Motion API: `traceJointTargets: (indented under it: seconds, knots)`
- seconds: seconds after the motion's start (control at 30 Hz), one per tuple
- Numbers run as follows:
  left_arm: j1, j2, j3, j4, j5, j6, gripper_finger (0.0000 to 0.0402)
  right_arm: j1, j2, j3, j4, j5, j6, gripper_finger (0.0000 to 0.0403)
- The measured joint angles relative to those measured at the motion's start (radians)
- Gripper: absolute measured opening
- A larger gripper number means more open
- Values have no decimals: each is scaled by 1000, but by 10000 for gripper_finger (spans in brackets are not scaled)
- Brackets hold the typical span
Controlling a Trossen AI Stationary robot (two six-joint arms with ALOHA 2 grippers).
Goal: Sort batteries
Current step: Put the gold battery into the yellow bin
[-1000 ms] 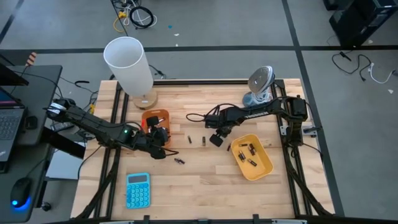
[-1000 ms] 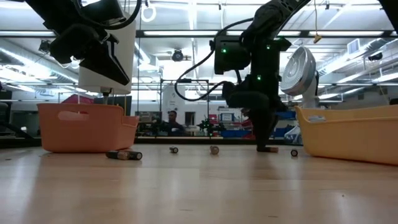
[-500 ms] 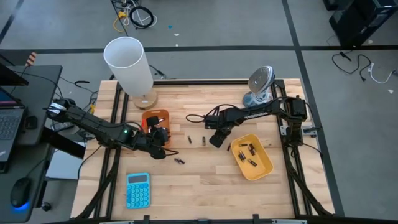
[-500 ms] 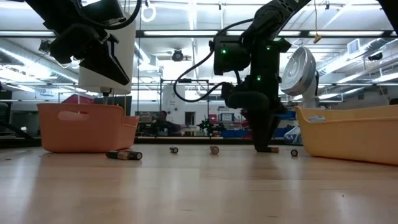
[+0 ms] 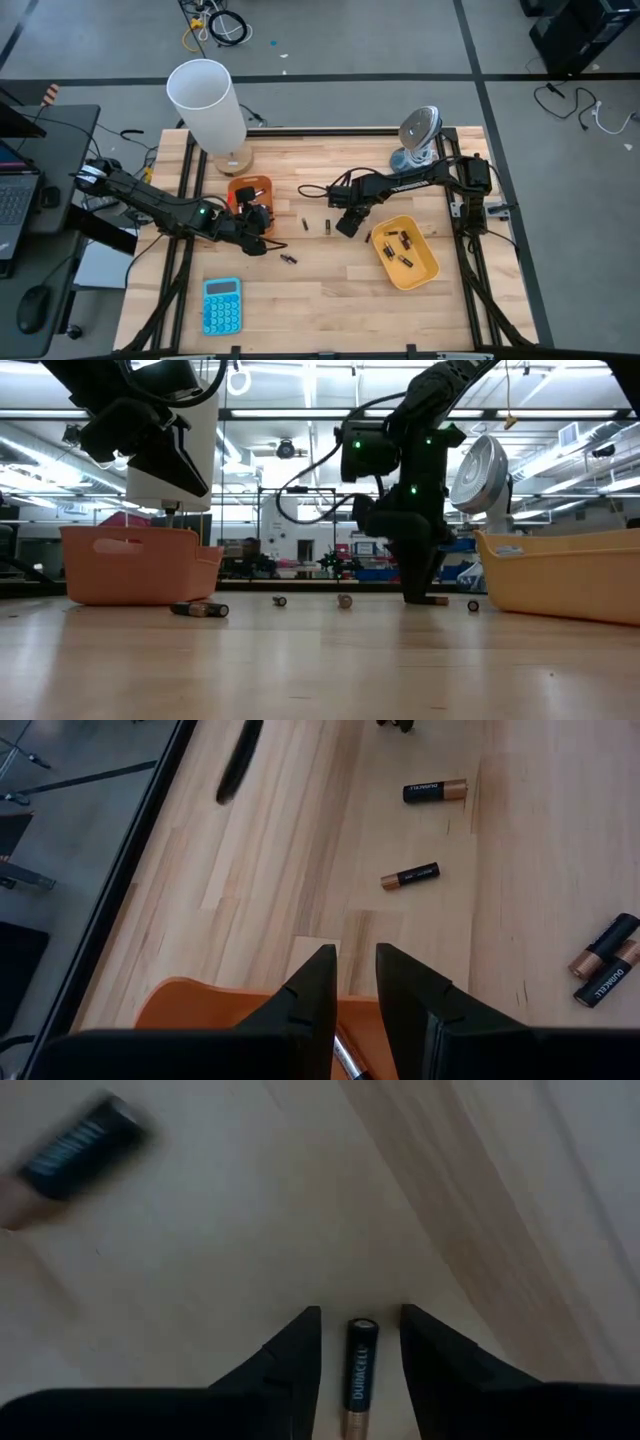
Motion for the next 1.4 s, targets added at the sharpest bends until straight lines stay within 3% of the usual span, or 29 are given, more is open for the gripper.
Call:
traceJointTargets:
  seconds: [0.4, 0.7, 0.97, 1.4]
  knots:
    - [0, 0, 0, -1, 0, 0, 76, 8, 49, 5, -5, 16, 25, 116]
    - [0, 0, 0, -1, 0, 0, 76, 5, 50, 3, -5, 15, 26, 14]
    - [0, 0, 0, -1, 0, 0, 76, 5, 31, -1, -3, 14, 24, 9]
    - [0, 0, 0, -1, 0, 0, 76, 15, -158, -5, 29, 48, 9, 7]
